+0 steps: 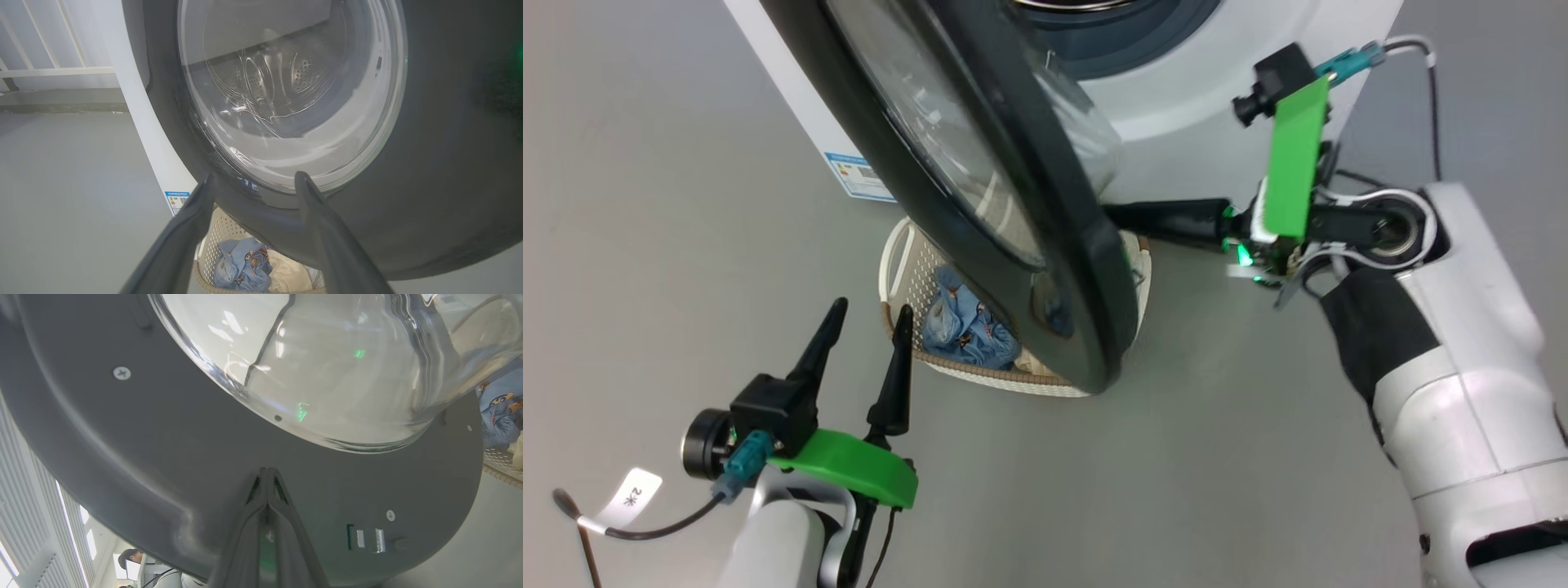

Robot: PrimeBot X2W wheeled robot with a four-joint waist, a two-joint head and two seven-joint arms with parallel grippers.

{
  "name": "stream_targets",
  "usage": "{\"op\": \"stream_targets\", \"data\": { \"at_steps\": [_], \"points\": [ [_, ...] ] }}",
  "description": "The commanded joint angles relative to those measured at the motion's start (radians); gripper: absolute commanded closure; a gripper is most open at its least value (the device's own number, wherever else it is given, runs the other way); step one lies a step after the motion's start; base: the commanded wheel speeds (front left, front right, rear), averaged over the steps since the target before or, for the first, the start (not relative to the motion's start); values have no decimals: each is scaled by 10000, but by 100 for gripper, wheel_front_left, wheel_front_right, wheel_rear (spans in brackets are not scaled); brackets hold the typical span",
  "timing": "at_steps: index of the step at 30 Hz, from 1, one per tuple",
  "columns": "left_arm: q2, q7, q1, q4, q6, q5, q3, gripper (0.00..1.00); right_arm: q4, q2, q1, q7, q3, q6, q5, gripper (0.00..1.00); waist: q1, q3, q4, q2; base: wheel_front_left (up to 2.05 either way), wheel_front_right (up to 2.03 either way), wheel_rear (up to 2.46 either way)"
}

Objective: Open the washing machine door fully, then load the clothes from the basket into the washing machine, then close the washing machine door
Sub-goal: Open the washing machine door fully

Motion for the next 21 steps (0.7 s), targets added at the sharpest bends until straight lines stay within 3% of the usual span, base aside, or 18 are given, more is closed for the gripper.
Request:
{"op": "stream_targets", "data": {
  "at_steps": [1,15,21],
  "points": [
    [275,-65,-35,-197,-26,48,364,0,-333,321,74,-117,331,16,182,100,0,-6,12,-1,0,0,0],
    [275,-65,-117,-208,44,-106,216,0,66,321,-16,-1976,3396,16,2268,100,0,21,110,-1,0,0,0],
    [275,-65,-117,-214,64,-126,233,0,269,321,-211,-2454,4107,16,2789,100,0,42,101,-1,0,0,0]
  ]
}}
